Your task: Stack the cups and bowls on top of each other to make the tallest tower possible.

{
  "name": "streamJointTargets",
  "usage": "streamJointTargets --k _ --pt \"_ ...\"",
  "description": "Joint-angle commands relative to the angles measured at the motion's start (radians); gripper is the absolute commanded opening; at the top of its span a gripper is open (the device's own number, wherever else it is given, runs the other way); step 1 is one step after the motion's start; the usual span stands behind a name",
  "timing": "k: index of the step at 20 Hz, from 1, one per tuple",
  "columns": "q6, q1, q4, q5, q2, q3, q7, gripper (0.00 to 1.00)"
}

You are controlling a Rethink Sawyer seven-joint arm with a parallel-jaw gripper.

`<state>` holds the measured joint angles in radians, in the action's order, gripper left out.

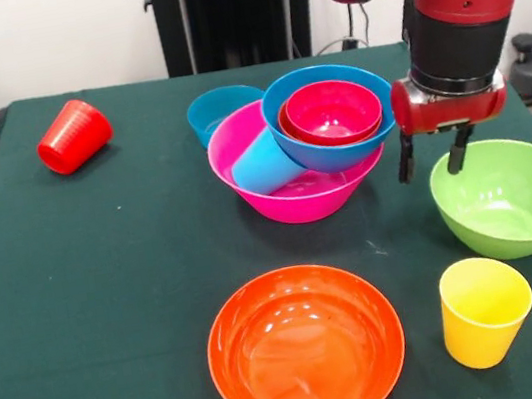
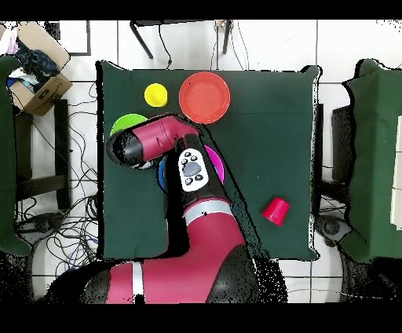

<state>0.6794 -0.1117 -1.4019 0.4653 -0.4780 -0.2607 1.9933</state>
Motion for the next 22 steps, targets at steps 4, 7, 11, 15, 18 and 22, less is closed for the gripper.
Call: streamJointTargets --k 4,7,11,15,18,22 --pt "0.021 -0.011 0.001 0.095 0.066 -0.106 -0.241 1.00" --pt "0.008 -0.010 0.013 0.095 0.085 -0.115 -0.227 1.00" --pt "0.002 -0.013 0.034 0.097 0.103 -0.121 -0.225 1.00" --pt "-0.030 -0.024 0.044 0.113 0.128 -0.122 -0.222 1.00" --pt "-0.053 -0.024 0.066 0.131 0.163 -0.119 -0.220 1.00" --pt "-0.084 -0.027 0.085 0.165 0.203 -0.109 -0.218 1.00"
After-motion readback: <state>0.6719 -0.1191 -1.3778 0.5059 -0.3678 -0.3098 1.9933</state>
